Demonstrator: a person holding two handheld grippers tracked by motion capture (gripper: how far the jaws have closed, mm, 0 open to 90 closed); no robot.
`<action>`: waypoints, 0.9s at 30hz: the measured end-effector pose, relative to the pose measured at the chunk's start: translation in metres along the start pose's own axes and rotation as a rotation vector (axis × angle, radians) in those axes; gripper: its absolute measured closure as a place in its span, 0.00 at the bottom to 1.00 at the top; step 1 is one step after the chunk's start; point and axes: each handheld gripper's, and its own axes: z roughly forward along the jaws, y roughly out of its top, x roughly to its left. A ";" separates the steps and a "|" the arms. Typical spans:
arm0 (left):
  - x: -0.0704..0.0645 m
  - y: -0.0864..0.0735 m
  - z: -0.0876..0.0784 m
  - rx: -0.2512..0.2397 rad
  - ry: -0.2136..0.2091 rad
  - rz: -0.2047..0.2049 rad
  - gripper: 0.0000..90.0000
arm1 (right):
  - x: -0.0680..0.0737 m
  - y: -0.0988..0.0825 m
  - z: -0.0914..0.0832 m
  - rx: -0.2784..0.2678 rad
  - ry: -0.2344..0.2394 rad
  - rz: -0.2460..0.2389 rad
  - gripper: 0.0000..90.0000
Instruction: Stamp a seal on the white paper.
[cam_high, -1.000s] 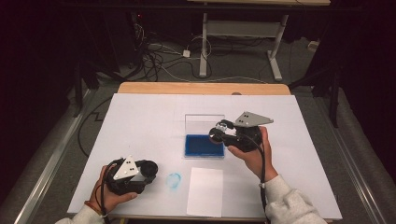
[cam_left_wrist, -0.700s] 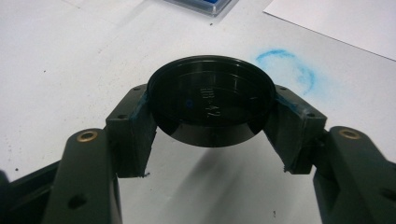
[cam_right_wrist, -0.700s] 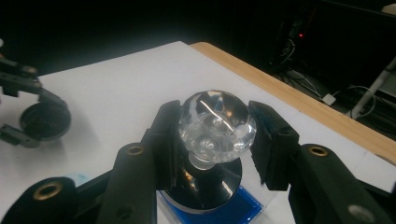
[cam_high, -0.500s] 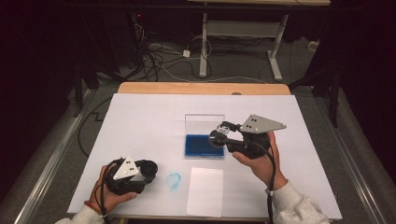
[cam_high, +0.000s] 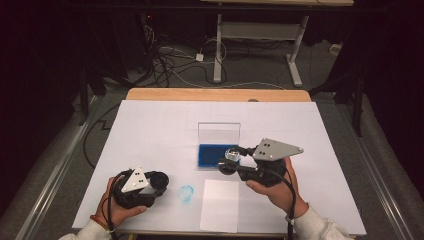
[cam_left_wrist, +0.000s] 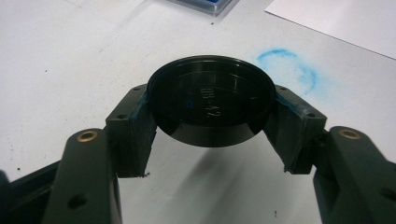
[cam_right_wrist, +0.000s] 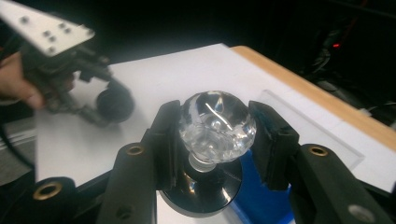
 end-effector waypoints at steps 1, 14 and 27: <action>0.000 0.000 0.000 0.000 0.001 0.000 0.41 | 0.003 -0.002 0.001 0.010 0.006 -0.008 0.63; -0.001 0.001 0.000 0.004 0.007 0.003 0.41 | 0.024 -0.020 0.008 0.071 0.056 -0.035 0.63; -0.001 0.001 0.001 0.010 0.008 0.004 0.41 | 0.029 -0.040 0.012 0.109 0.083 -0.046 0.63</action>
